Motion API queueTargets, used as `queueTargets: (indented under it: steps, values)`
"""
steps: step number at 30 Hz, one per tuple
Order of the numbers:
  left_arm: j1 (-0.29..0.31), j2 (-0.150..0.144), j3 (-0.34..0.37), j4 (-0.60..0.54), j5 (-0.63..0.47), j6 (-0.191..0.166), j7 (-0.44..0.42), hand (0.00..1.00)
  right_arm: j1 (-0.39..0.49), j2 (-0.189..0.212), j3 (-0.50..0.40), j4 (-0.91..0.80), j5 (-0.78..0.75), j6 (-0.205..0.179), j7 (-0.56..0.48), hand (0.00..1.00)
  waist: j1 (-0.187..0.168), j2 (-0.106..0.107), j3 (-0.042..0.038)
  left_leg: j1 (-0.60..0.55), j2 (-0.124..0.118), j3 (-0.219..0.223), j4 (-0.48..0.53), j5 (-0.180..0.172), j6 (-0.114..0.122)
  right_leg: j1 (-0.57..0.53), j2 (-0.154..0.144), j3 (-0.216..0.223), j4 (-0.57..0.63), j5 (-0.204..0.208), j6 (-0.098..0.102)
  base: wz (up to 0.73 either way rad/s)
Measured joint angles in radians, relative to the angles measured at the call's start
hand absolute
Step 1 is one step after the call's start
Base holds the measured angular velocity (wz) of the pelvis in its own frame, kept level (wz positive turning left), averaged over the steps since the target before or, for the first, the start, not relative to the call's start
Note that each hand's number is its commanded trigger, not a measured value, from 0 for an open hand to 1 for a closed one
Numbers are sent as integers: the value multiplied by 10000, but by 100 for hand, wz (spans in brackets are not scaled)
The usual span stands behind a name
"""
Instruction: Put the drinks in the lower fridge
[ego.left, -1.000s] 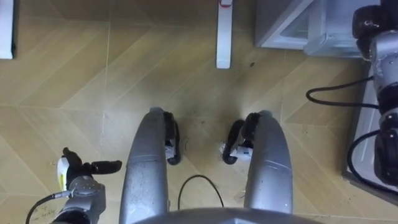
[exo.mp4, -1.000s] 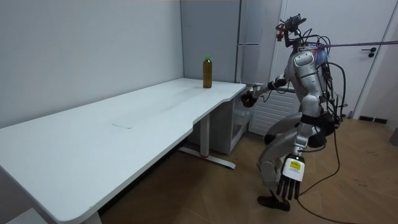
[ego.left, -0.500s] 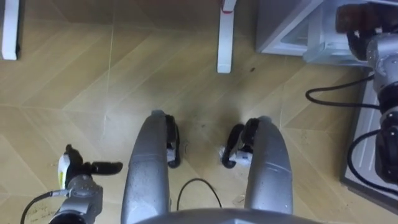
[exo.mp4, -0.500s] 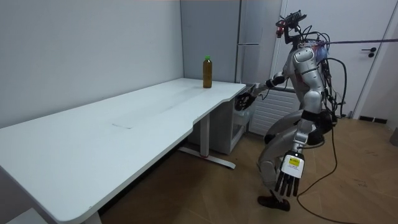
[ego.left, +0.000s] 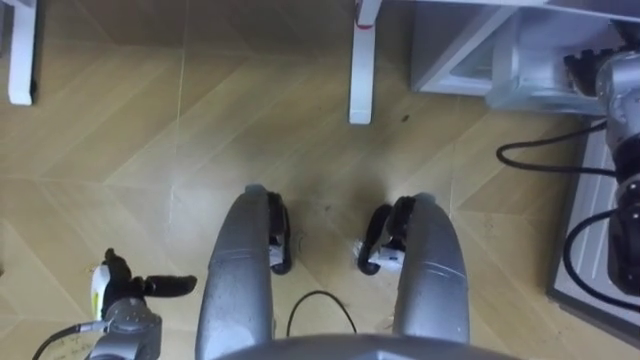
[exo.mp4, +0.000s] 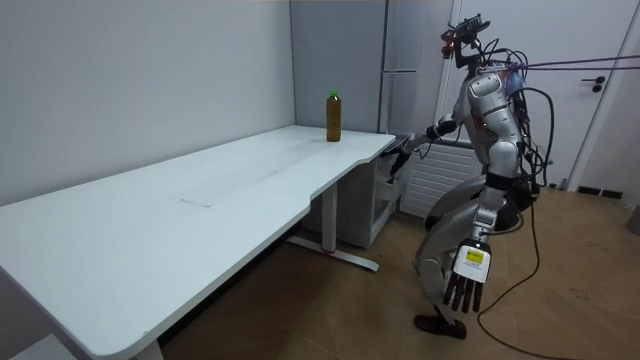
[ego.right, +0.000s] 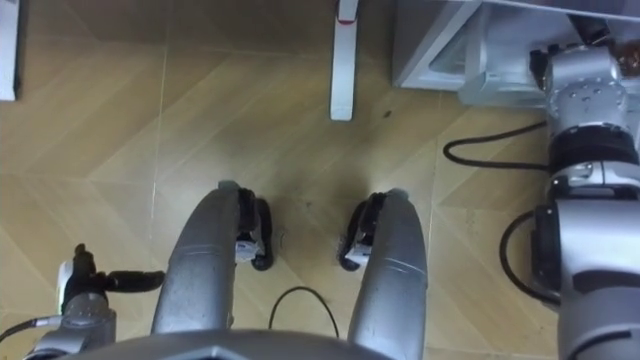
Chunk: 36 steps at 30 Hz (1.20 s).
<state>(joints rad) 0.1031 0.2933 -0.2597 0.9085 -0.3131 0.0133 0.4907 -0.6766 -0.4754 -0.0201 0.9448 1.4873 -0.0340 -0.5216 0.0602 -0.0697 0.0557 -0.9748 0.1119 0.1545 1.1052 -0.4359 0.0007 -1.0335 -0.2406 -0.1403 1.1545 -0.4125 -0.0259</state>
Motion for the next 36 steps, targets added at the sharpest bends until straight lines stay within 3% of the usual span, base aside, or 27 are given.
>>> queueTargets:
  steps: [19, 28, 33, 36]
  values:
    - [11, 2, -24, 20, 12, 29, -28, 0, 328, 7, -2, 52, -435, 33, 2, 0, 40, -1, -1, 334, 155, 11, -324, -1, -3, 415, 326, 1, -591, 159, 152, -2]
    - [11, -1, 60, 54, -16, 36, -354, 0, 544, 51, 0, 1038, -399, 345, 24, 0, 308, 2, -1, 1536, 138, 91, -966, 15, -33, 1623, 346, -104, -1187, 187, 203, 0]
    - [8, -75, 299, 215, 0, 109, -707, 0, 1162, 53, -14, 1126, -406, 386, 592, 0, 334, 99, -13, 2195, 123, -1, -1389, 33, -48, 2451, 341, -376, -1748, 242, 250, 2]
    - [5, -142, 451, 260, 5, 110, -918, 0, 1406, 56, -20, 1133, -441, 386, 818, 0, 337, 284, -40, 2567, 82, 5, -1618, 33, -46, 2845, 345, -419, -2018, 276, 315, 0]
